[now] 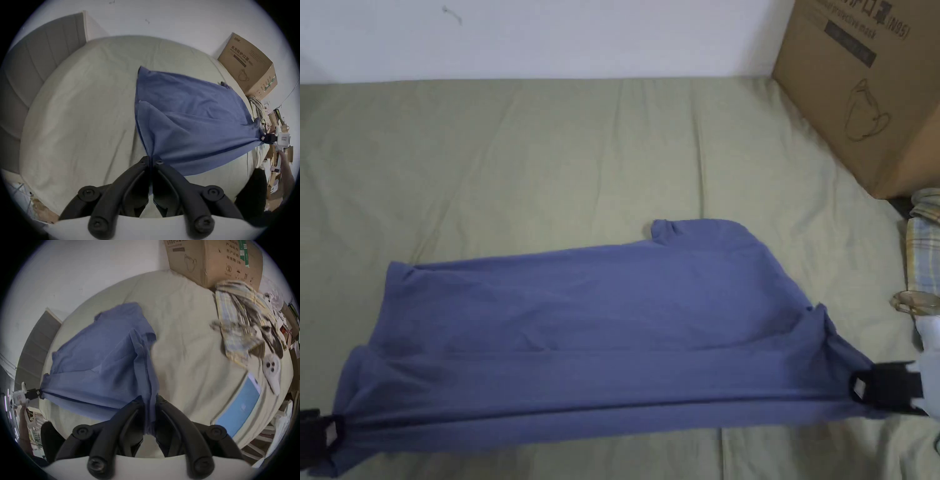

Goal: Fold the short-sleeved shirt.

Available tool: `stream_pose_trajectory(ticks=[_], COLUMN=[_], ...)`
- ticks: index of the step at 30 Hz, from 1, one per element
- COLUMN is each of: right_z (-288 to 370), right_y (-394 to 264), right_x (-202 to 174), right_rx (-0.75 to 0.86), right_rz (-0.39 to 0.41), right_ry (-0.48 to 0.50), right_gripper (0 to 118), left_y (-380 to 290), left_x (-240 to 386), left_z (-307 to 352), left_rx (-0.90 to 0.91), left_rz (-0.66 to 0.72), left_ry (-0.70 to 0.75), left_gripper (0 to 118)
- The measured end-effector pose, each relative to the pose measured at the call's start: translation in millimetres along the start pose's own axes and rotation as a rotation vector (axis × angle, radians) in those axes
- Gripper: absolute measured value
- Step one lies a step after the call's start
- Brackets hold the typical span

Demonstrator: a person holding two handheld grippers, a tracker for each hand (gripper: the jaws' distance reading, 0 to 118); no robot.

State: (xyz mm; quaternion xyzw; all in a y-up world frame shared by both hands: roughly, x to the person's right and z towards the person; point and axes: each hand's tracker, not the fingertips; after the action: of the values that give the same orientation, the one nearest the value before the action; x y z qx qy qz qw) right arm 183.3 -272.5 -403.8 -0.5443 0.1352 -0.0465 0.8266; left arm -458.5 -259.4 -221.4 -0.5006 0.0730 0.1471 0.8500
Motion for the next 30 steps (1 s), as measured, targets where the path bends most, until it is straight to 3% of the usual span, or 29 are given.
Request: stream_pose_trajectory(ticks=[2, 3, 4, 5, 6, 7, 9, 12, 15, 18, 19, 20, 21, 22, 23, 26, 30], right_z=[-8, -11, -11, -9, -5, -1, 14, 34, 44, 41, 40, 40, 38, 35, 30, 21, 13], right_y=[-16, -23, -27, -30, -31, -31, -26, -13, 3, 16, 17, 19, 21, 24, 28, 49, 62], right_x=[11, 14, 13, 9, 3, -1, -11, -33, -67, -99, -110, -121, -131, -137, -144, -144, -146], right_rx=[-0.059, -0.077, -0.059, -0.037, -0.001, 0.039, 0.106, 0.167, 0.207, 0.199, 0.222, 0.275, 0.317, 0.336, 0.336, 0.325, 0.32], right_rz=[-0.057, -0.088, -0.081, -0.064, -0.027, -0.014, -0.037, -0.055, 0.035, 0.065, 0.069, 0.091, 0.11, 0.118, 0.118, 0.079, 0.101], right_ry=[0.002, 0.021, -0.003, -0.076, -0.145, -0.156, -0.114, -0.069, -0.111, -0.043, -0.041, -0.007, 0.011, -0.002, -0.02, 0.063, 0.041], right_gripper=[21, 37, 66, 99, 105, 105, 105, 105, 105, 105, 100, 72, 29, 0, 0, 0, 0], left_y=[-18, -26, -30, -34, -32, -31, -28, -15, -4, 7, 9, 12, 14, 16, 17, 44, 109], left_x=[-2, -3, -4, -5, -7, -8, -2, 9, 21, 40, 46, 52, 57, 60, 62, 54, 24], left_z=[-5, -6, -7, -6, -3, 0, 7, 26, 37, 45, 47, 47, 45, 40, 40, 26, -4], left_rx=[-0.039, -0.032, -0.02, -0.011, -0.003, 0.017, 0.083, 0.172, 0.226, 0.231, 0.242, 0.258, 0.252, 0.243, 0.266, 0.265, 0.287], left_rz=[-0.001, 0.004, 0.019, 0.045, 0.064, 0.073, 0.08, 0.104, 0.088, 0.032, 0.006, -0.029, -0.058, -0.079, -0.089, -0.062, 0.001], left_ry=[-0.018, -0.017, -0.025, -0.039, -0.047, -0.062, -0.078, -0.104, -0.109, -0.064, -0.064, -0.057, -0.037, -0.007, 0.014, -0.021, -0.08], left_gripper=[3, 7, 18, 51, 88, 117, 118, 113, 113, 110, 97, 52, 5, 0, 0, 0, 0])
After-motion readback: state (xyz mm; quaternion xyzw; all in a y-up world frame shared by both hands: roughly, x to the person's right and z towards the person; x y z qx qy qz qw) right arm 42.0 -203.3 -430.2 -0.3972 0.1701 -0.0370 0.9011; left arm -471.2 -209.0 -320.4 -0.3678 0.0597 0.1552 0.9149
